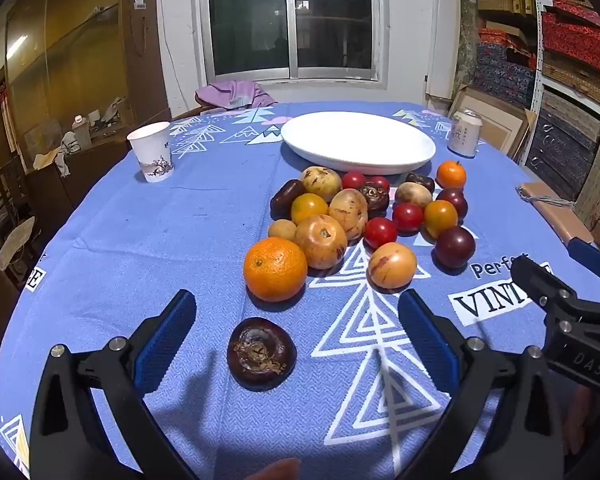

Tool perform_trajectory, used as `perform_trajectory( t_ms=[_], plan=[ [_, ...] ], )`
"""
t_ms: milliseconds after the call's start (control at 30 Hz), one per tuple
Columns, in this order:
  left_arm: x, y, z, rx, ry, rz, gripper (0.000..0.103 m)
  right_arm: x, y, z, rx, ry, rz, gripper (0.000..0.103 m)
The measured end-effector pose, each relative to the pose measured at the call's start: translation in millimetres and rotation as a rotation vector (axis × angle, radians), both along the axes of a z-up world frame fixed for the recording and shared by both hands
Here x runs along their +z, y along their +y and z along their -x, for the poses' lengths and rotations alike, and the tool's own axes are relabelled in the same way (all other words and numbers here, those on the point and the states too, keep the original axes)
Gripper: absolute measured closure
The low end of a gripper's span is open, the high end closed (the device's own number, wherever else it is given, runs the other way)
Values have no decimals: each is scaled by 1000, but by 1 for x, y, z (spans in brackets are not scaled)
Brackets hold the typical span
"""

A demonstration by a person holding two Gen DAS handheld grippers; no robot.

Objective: Organize fruits

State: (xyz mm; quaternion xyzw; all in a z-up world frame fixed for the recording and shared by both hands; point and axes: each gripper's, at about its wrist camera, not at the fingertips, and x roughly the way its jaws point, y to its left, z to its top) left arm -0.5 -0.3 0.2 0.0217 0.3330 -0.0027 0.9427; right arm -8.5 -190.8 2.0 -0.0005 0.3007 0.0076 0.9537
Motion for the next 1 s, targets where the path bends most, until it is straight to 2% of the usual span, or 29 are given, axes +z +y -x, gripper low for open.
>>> perform_trajectory(
  t_ms=[1000],
  plan=[
    [-3, 6, -3, 13, 28, 28, 4, 0, 2, 0, 1, 0, -3, 3]
  ],
)
